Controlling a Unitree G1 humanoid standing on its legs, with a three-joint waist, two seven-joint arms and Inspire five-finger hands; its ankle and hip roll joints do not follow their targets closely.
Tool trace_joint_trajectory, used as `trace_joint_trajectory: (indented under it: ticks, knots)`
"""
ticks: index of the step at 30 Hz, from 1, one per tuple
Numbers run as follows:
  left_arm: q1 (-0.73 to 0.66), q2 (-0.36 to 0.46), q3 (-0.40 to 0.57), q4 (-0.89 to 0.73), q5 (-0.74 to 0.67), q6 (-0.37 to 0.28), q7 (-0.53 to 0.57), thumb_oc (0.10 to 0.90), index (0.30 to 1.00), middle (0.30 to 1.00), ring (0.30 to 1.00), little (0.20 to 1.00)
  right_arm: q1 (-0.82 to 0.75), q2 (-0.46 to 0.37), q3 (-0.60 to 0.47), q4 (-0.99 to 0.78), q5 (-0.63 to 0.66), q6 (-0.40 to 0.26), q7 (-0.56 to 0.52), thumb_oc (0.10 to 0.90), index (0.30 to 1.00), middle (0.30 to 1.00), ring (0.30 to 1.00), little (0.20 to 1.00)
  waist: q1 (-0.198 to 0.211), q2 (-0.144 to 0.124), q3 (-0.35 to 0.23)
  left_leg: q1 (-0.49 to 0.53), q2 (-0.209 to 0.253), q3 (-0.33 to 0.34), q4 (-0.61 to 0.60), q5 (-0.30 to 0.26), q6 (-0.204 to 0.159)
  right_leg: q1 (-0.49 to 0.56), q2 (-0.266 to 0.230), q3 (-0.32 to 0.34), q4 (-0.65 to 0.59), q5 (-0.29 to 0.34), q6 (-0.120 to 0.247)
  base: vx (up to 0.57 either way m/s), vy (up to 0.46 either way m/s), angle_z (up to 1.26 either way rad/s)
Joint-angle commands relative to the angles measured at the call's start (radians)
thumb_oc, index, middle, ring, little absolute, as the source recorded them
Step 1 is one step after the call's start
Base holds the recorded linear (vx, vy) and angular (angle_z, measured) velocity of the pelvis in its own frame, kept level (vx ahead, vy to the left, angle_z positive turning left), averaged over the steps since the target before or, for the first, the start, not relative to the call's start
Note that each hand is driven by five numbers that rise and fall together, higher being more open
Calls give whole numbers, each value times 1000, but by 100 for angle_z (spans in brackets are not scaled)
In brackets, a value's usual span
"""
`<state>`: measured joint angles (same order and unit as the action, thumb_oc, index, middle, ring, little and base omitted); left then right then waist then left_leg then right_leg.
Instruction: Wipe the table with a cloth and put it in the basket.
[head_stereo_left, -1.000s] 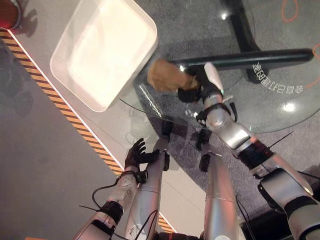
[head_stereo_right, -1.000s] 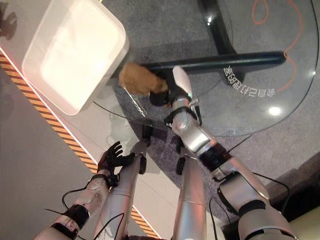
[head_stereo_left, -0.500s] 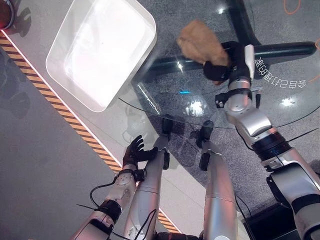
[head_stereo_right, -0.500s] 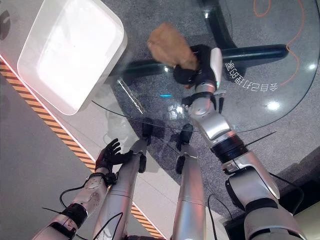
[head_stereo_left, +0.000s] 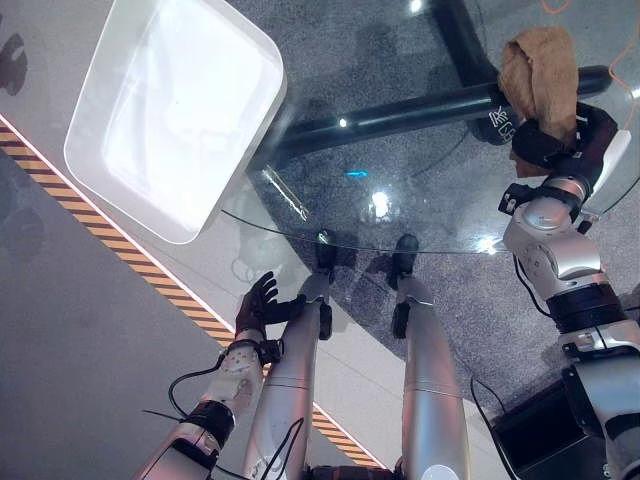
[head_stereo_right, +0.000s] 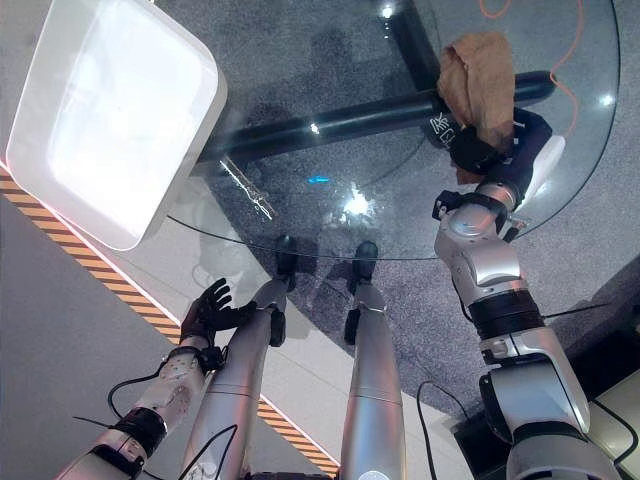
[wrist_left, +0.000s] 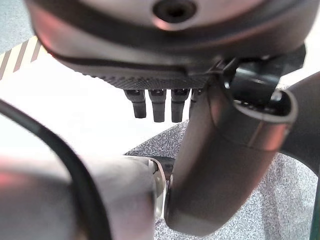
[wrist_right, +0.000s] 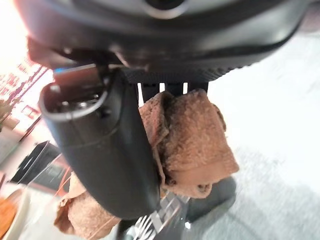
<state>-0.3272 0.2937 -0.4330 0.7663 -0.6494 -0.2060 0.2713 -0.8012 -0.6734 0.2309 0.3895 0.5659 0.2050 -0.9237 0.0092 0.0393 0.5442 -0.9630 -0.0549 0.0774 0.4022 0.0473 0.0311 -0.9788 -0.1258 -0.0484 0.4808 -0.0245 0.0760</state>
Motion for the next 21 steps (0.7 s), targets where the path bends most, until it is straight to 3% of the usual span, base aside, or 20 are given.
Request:
trace_joint_trajectory:
  ticks: [1,6,10,21]
  knots:
    - [164,-25,1,0,5,2,21,800,900,900,900,900,16,-133,-107,-68,-6,-126,-135,100,300,300,300,200,9,29,-24,35,-35,-24,24,-109,-8,9,77,-37,-57,35,2,0,0,0]
    - [152,-30,2,-10,9,12,31,800,900,900,900,900,13,-114,-121,-85,-19,-176,-171,100,300,300,300,200,9,31,-24,41,-38,-27,16,-108,-7,15,76,-38,-66,36,3,-7,-1,-4]
    - [150,-34,3,-19,13,22,34,800,900,900,900,900,-4,-100,-105,-142,-65,-173,-130,100,300,300,300,200,12,33,-24,40,-42,-29,14,-105,-7,15,74,-39,-69,36,3,0,0,0]
    - [153,-52,22,-7,35,22,17,800,900,900,900,900,-61,-26,11,-290,-231,-64,116,100,300,300,300,200,28,36,-24,46,-47,-29,4,-95,-10,21,71,-48,-67,24,-2,0,3,0]
